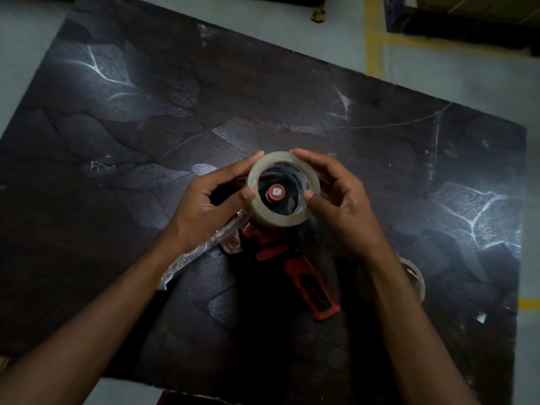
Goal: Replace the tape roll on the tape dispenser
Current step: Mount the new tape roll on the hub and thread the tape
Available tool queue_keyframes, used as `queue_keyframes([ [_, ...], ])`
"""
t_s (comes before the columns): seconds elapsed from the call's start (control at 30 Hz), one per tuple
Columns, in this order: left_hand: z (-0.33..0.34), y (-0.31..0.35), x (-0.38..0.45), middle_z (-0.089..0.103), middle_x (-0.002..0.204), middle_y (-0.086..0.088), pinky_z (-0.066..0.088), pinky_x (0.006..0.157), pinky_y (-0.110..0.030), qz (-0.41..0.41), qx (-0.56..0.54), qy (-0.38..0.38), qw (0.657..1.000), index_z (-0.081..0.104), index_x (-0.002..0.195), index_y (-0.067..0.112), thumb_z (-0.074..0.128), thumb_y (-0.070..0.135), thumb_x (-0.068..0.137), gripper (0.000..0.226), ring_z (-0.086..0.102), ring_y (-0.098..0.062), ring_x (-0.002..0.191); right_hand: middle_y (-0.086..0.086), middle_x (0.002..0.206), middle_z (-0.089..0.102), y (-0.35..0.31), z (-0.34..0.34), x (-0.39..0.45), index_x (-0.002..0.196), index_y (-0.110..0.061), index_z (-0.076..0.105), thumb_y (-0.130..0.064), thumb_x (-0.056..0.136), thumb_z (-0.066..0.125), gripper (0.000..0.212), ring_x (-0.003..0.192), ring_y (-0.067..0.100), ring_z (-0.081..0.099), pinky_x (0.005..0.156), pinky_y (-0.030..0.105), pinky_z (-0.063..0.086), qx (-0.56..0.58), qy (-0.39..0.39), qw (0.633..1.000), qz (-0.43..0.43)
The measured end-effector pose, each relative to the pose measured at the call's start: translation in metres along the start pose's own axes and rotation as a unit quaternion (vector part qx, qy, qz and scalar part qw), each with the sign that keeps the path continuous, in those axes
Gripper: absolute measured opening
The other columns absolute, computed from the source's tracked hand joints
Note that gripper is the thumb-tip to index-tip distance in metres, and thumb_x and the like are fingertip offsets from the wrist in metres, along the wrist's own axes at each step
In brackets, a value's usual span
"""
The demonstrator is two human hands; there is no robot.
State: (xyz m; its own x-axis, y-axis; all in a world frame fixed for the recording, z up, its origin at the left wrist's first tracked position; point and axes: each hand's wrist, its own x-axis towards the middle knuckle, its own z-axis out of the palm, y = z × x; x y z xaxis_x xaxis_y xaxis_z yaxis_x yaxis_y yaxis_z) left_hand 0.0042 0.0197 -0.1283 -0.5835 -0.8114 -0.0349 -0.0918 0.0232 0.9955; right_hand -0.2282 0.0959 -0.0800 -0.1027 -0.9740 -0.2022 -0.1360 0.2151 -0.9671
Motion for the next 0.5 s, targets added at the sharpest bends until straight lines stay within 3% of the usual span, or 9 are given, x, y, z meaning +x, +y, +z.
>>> queue_keyframes([
  [0.1,0.003,0.001,-0.003,0.065,0.145,0.031,0.047,0.114,-0.019,0.015,0.008,0.0,1.0,0.054,0.151,0.026,0.07,0.019,0.102,0.052,0.061,-0.005,0.142,0.005,0.148,0.062,-0.002,-0.001,-0.003,0.15,0.0,0.051,0.017,0.098,0.057,0.055,0.139,0.012,0.06,0.115,0.029,0.048,-0.025,-0.022,0.999,-0.003],
  [0.2,0.004,0.001,-0.005,0.064,0.146,0.031,0.045,0.116,-0.02,0.015,0.009,0.004,1.0,0.053,0.153,0.021,0.066,0.009,0.102,0.054,0.06,-0.005,0.144,0.001,0.153,0.057,-0.007,-0.004,-0.004,0.154,-0.004,0.048,0.008,0.1,0.061,0.057,0.142,0.006,0.057,0.115,0.023,0.046,-0.059,-0.053,0.997,-0.003],
  [0.3,0.001,0.001,-0.005,0.061,0.15,0.03,0.043,0.118,-0.019,0.015,0.023,-0.012,1.0,0.052,0.156,0.014,0.066,0.009,0.102,0.055,0.057,-0.005,0.146,-0.002,0.162,0.051,-0.01,-0.01,-0.004,0.159,-0.013,0.044,-0.003,0.099,0.068,0.065,0.148,0.006,0.05,0.121,0.027,0.042,-0.098,-0.09,0.991,-0.002],
  [0.37,-0.003,0.002,-0.005,0.061,0.151,0.029,0.042,0.118,-0.019,0.026,0.048,-0.027,0.998,0.052,0.156,0.019,0.066,0.01,0.103,0.056,0.057,-0.004,0.146,-0.002,0.165,0.047,-0.011,-0.013,-0.003,0.161,-0.017,0.041,-0.007,0.097,0.072,0.071,0.152,0.007,0.045,0.126,0.032,0.038,-0.118,-0.117,0.986,0.0],
  [0.5,-0.011,0.003,-0.005,0.058,0.158,0.022,0.043,0.12,-0.024,0.04,0.089,-0.054,0.994,0.05,0.158,0.026,0.07,0.024,0.104,0.058,0.057,-0.007,0.147,-0.003,0.169,0.04,-0.009,-0.011,-0.002,0.164,-0.016,0.033,-0.005,0.095,0.074,0.081,0.153,0.003,0.042,0.126,0.026,0.034,-0.125,-0.144,0.982,0.007],
])
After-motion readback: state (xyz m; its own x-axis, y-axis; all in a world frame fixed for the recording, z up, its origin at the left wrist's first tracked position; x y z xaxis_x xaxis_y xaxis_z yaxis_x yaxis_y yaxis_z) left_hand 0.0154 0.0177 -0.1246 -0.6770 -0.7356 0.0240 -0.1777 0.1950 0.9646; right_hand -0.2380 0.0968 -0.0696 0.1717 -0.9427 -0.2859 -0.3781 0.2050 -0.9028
